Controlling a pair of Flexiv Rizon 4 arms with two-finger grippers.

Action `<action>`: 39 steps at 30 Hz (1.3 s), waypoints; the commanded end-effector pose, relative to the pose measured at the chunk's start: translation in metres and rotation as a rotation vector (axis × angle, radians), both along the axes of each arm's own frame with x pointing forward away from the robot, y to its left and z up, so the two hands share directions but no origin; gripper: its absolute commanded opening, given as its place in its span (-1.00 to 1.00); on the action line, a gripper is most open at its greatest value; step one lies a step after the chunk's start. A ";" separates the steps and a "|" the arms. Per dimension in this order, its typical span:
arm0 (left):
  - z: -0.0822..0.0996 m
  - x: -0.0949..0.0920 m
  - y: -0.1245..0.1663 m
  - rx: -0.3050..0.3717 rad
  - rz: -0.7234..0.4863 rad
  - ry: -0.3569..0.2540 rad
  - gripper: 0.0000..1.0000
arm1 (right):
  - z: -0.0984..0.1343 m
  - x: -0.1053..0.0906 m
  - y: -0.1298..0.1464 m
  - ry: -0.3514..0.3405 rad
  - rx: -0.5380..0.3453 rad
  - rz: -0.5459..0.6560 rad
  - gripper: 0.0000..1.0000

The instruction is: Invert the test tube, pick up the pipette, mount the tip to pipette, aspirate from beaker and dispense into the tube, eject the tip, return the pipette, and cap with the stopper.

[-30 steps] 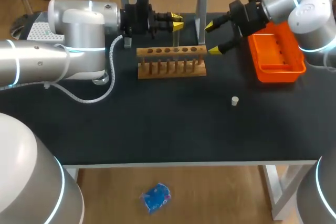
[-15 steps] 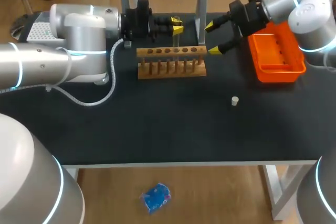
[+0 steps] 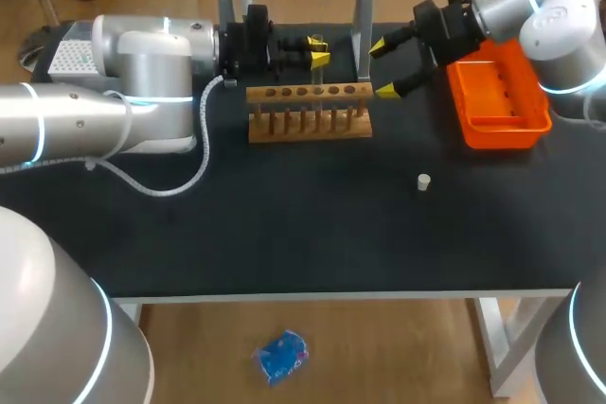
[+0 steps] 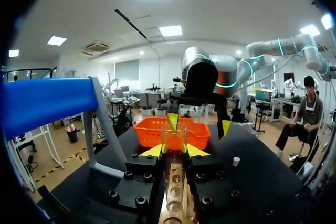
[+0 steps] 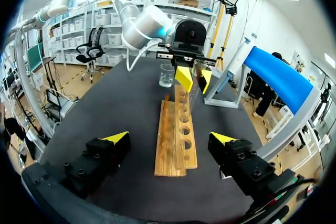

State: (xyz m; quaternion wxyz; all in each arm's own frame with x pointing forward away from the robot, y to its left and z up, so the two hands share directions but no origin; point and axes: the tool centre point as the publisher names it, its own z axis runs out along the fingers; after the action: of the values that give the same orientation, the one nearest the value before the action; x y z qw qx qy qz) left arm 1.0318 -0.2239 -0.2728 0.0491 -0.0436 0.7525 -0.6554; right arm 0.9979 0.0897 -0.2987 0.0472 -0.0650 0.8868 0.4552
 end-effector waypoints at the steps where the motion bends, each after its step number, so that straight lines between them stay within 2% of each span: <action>1: -0.004 0.001 0.000 -0.002 -0.007 0.004 -1.00 | 0.000 0.001 0.000 0.000 -0.001 0.002 1.00; 2: -0.004 0.001 0.000 -0.001 -0.008 0.003 -0.53 | 0.000 0.001 0.000 0.000 -0.001 0.002 1.00; 3: -0.003 0.002 0.000 -0.004 -0.002 -0.004 0.95 | 0.000 0.001 0.000 0.000 -0.001 0.002 1.00; 4: -0.001 0.002 0.001 -0.006 0.002 -0.005 1.00 | 0.000 0.001 0.000 0.000 -0.001 0.002 1.00; 12: 0.012 0.000 0.014 0.020 0.036 -0.006 1.00 | 0.000 0.001 0.000 0.000 -0.001 0.002 1.00; 20: 0.017 -0.009 0.048 0.074 0.107 0.007 1.00 | 0.000 0.001 0.000 0.000 -0.001 0.002 1.00; 34: 0.044 -0.044 0.117 0.211 0.272 0.051 1.00 | 0.000 0.001 0.000 0.000 -0.001 0.002 1.00; 37: 0.050 -0.054 0.125 0.242 0.312 0.023 1.00 | 0.000 0.001 0.000 0.000 -0.001 0.002 1.00; 39: 0.050 -0.054 0.125 0.242 0.312 0.023 1.00 | 0.000 0.001 0.000 0.000 -0.001 0.002 1.00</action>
State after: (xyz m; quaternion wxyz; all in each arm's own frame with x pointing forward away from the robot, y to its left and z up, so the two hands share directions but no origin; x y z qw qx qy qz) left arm 0.9953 -0.1124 -0.2339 0.1285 -0.1462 0.8103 -0.5528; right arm 0.9978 0.0898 -0.2988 0.0474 -0.0650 0.8868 0.4552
